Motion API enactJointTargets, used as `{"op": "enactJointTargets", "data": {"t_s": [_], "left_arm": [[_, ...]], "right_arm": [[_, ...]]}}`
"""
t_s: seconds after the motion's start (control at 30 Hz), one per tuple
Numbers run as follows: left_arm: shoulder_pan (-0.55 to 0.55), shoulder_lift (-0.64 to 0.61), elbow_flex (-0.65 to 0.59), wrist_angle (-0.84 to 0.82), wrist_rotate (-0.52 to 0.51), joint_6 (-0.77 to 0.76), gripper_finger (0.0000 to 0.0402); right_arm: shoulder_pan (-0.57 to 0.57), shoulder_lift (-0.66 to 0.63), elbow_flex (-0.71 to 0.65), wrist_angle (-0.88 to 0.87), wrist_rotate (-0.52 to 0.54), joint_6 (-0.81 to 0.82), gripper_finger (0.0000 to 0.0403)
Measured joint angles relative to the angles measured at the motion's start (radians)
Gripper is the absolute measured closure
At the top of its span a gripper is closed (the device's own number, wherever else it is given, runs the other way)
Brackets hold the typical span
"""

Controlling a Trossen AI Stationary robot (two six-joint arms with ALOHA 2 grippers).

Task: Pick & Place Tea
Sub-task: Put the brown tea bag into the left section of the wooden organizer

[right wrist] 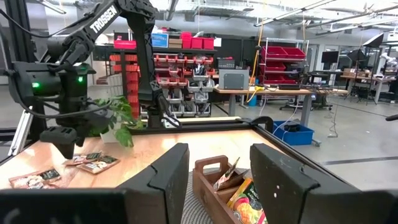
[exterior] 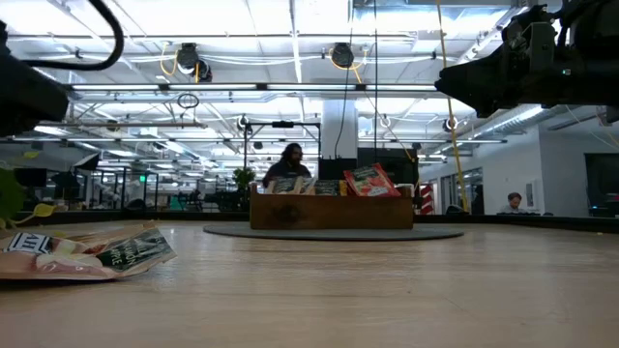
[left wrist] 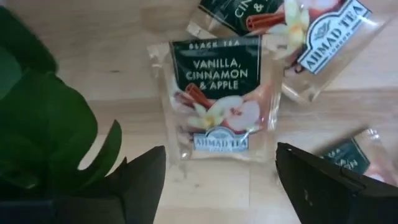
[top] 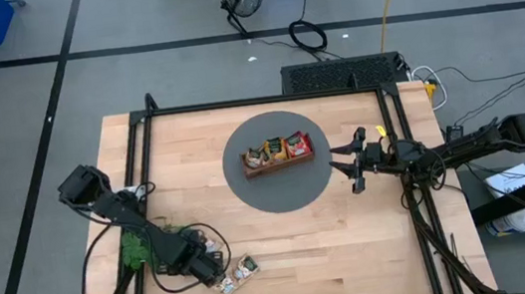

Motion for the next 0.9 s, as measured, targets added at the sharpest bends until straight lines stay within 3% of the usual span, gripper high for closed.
{"op": "enactJointTargets", "data": {"t_s": [0.13, 0.37, 0.53, 0.7, 0.9], "left_arm": [[-0.003, 0.0, -0.043, 0.03, 0.0, -0.054, 0.0102], [-0.005, -0.006, -0.134, 0.245, -0.043, -0.064, 0.0101], [-0.004, -0.008, -0.18, 0.325, 0.003, -0.076, 0.0116], [-0.004, -0.008, -0.19, 0.327, 0.012, -0.062, 0.016], [-0.006, -0.007, -0.192, 0.329, 0.013, -0.023, 0.0258]], "right_arm": [[0.0, 0.0, 0.0, 0.0, 0.0, 0.0, 0.0248], [0.0, 0.0, 0.0, 0.0, 0.0, 0.0, 0.0248], [0.0, 0.0, 0.0, -0.001, 0.0, 0.0, 0.0248], [0.0, 0.0, 0.0, 0.0, 0.0, 0.0, 0.0248], [0.0, 0.0, 0.0, -0.001, 0.0, 0.0, 0.0248]]}}
